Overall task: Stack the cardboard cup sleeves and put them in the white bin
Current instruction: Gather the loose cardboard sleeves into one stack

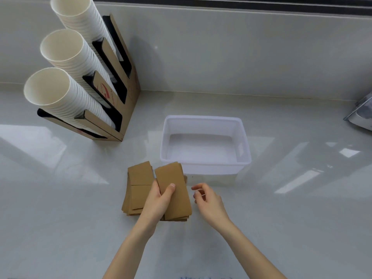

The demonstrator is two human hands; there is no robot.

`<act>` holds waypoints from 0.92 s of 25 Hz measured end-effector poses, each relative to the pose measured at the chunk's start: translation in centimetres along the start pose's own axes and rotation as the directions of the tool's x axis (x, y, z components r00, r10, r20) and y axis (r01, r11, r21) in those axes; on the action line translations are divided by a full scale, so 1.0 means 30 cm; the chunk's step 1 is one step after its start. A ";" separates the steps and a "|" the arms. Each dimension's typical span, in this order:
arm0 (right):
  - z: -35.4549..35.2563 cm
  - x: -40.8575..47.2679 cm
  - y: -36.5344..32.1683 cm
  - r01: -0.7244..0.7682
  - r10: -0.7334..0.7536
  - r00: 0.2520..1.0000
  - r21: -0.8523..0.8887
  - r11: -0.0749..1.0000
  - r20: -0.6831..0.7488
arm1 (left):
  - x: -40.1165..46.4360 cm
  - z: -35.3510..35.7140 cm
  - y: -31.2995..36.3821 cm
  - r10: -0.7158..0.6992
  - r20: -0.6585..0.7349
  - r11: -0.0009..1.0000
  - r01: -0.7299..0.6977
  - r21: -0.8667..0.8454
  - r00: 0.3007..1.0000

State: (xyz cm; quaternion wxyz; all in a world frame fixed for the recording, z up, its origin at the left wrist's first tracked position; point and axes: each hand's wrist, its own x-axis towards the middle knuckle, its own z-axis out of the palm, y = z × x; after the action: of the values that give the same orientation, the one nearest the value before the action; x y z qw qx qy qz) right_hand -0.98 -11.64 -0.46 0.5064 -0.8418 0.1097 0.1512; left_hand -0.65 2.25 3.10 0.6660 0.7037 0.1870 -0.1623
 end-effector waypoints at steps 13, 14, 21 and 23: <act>0.034 0.041 0.023 0.192 -0.114 0.980 -0.615 0.765 0.164 | 0.013 -0.059 0.002 0.010 -0.069 1.000 -0.009 0.007 0.998; 0.021 0.035 0.030 0.174 -0.111 0.984 -0.617 0.768 0.138 | 0.011 -0.053 0.002 0.012 -0.061 1.000 -0.012 0.008 0.998; -0.004 -0.012 0.060 -0.026 -0.045 0.994 -0.640 0.768 -0.095 | -0.002 -0.005 -0.002 -0.001 -0.012 0.999 0.001 0.038 1.000; 0.028 -0.008 0.046 -0.078 -0.015 0.990 -0.649 0.757 -0.137 | -0.004 0.003 -0.005 0.002 -0.009 0.999 -0.002 0.047 1.000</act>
State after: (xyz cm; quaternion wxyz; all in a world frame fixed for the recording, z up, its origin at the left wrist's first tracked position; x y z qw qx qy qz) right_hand -1.80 -11.54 -1.88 0.1705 -0.9716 0.0982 0.1318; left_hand -0.84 2.16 3.02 0.6486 0.7200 0.1854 -0.1630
